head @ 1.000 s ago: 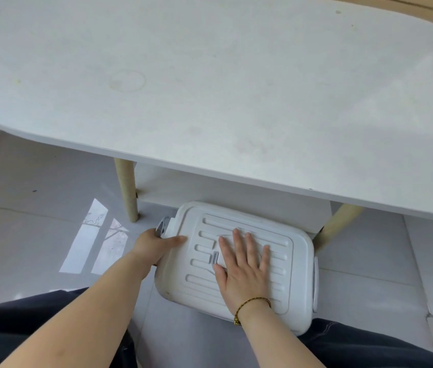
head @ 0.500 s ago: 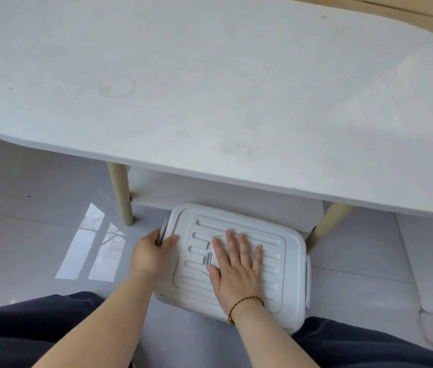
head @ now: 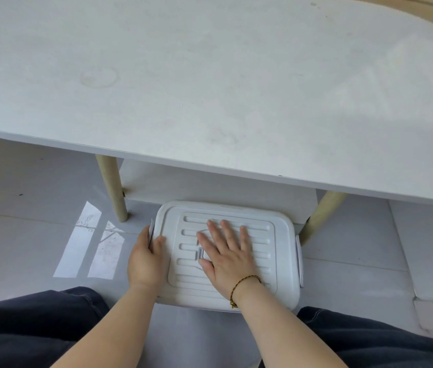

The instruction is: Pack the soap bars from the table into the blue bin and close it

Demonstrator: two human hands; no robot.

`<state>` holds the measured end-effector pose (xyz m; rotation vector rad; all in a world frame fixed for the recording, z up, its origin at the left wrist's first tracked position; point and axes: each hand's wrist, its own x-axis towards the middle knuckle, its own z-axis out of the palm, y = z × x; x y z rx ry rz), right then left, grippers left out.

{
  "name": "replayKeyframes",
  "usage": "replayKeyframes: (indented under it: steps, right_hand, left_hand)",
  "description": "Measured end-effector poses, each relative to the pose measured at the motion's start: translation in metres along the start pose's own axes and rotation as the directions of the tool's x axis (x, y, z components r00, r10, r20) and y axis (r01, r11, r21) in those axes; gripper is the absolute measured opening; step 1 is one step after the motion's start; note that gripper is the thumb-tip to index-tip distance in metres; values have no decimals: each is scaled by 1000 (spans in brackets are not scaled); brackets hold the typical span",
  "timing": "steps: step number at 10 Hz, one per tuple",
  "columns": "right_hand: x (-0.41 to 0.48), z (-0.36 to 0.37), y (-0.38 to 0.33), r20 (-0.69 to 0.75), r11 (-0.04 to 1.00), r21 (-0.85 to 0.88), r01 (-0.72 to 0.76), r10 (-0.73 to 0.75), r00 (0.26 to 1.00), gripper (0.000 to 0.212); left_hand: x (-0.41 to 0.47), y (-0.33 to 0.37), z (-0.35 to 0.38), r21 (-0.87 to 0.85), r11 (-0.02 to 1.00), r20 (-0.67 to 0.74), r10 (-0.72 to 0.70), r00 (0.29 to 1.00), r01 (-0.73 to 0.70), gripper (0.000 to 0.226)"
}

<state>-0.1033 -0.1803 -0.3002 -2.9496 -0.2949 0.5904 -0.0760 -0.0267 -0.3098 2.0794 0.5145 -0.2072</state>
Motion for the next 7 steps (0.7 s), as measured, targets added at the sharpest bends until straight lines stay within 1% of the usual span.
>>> replayKeyframes:
  steps: [1,2,3,4,5,6,7]
  right_hand:
    - [4,5,6,-25,999,-28,43,-43,999,66]
    - [3,-3,3,-108,998,-58,19,-26,994,62]
    - [3,2,4,-36,999,1,45,-45,998,63]
    - [2,1,3,8,997,77,-20,19,1000,59]
    - [-5,-9,-3,65,976,198,-90,78,995,57]
    - [-29,-21,-7,101,957,237,-169,149,984,59]
    - [-60,-37,4,16,891,269,-365,375,927,70]
  left_hand:
    - [-1,0,0,46,999,-18,-19,1000,20,40]
    - [-3,0,-6,395,910,23,129,991,-128,53]
    - [-15,-2,-3,606,723,215,254,943,-333,94]
    - [-23,0,3,686,569,417,204,886,-454,103]
    - [-19,15,-6,735,456,508,118,853,-501,111]
    - [-24,38,-24,758,373,570,20,822,-535,67]
    - [-38,66,-37,685,344,669,50,741,-642,63]
